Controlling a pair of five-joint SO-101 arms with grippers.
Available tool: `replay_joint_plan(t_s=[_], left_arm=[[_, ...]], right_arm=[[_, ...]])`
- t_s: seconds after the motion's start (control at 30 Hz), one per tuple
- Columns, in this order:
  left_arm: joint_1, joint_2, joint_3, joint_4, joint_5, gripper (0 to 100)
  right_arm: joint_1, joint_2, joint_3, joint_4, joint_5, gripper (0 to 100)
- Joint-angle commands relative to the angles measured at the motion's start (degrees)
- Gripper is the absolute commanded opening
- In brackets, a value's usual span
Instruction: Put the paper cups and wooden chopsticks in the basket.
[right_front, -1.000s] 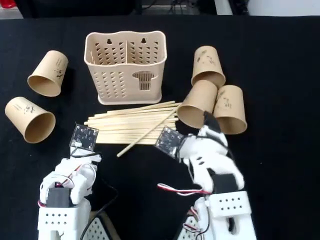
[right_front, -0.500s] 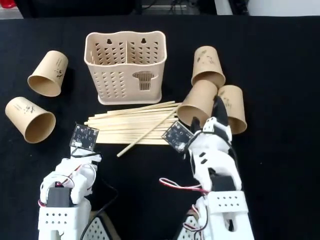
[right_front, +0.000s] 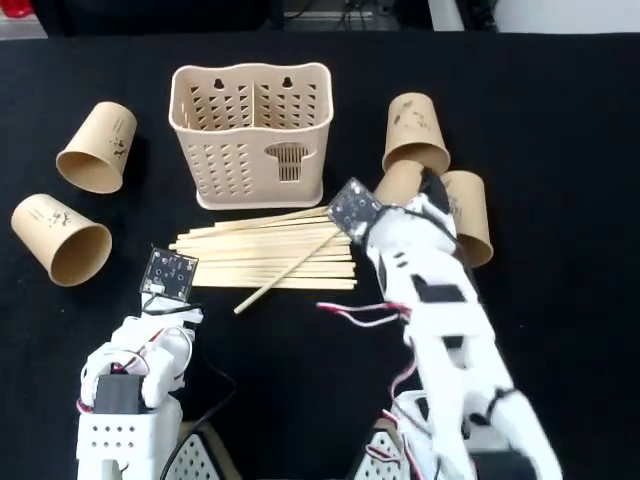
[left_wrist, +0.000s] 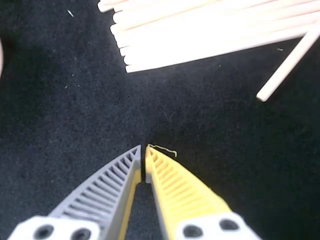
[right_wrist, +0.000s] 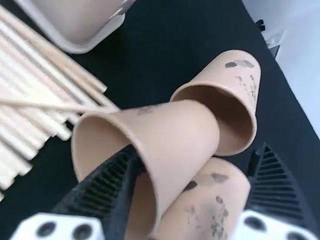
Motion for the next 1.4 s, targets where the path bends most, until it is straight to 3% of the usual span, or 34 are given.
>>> replay_joint_plan(t_s=[0.0,0.1,0.27,0.33,0.53,0.67,1.0,1.37], left_arm=[[0.13,-0.62,0.92,0.18,-0.18,3],[0.13,-0.62,0.92,0.18,-0.18,3],[0.13,-0.62,0.92,0.09,-0.18,3],[0.13,-0.62,0.92,0.00,-0.18,3],[0.13,-0.62,0.92,-0.09,-0.18,3],[0.13,-0.62,0.92,-0.18,-0.09,3],[0.13,-0.62,0.92,-0.09,0.00,3],[0.13,-0.62,0.92,0.18,0.00,3]], right_arm=[[1.49,6.90,-4.79,-5.45,-0.35,33.1],[1.49,10.95,-5.49,-7.12,-0.18,27.0],[2.11,11.47,-6.02,-11.78,-0.53,0.6],[2.46,11.47,-6.55,-12.48,-0.53,4.4],[3.43,10.51,-6.64,-11.16,-0.70,1.2],[3.78,3.74,-8.84,0.62,-2.99,1.2],[1.49,-18.42,-30.99,44.31,-16.97,1.1],[0.70,-8.66,-71.34,71.74,-31.03,1.1]])
